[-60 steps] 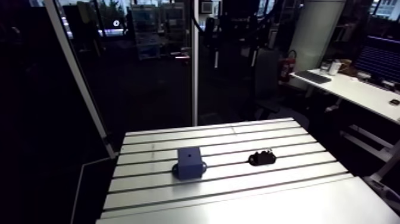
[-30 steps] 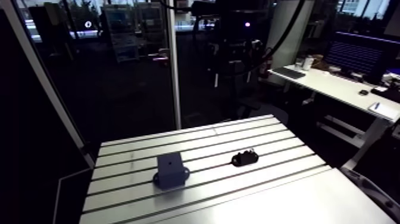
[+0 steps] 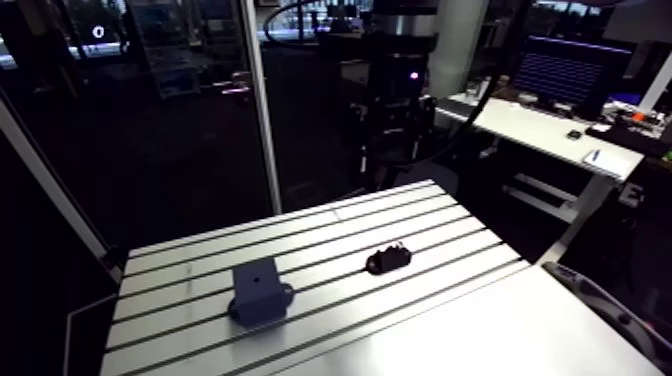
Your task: Pick up the M10 bolt and insert it into the hole until fully seated.
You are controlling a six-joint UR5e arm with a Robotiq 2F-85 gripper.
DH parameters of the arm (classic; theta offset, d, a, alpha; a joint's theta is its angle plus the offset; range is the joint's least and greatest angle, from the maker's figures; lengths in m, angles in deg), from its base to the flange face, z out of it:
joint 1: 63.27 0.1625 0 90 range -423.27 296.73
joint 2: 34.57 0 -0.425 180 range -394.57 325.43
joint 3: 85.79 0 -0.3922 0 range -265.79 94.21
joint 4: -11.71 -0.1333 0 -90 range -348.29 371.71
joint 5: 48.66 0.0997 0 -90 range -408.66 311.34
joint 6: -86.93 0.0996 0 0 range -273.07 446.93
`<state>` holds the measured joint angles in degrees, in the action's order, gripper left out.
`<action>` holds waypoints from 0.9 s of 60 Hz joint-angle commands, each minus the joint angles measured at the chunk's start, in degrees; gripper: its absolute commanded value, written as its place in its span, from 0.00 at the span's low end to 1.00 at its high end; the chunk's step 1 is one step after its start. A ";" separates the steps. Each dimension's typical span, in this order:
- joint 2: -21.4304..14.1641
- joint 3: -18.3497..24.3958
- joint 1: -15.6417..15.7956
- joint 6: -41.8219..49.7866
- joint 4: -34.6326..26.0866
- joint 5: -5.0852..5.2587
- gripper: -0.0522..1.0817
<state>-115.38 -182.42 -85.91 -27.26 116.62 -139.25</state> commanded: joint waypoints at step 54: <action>7.61 -3.94 -3.71 -1.16 6.32 -1.83 0.39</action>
<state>-108.59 -185.88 -88.83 -28.06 122.74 -141.04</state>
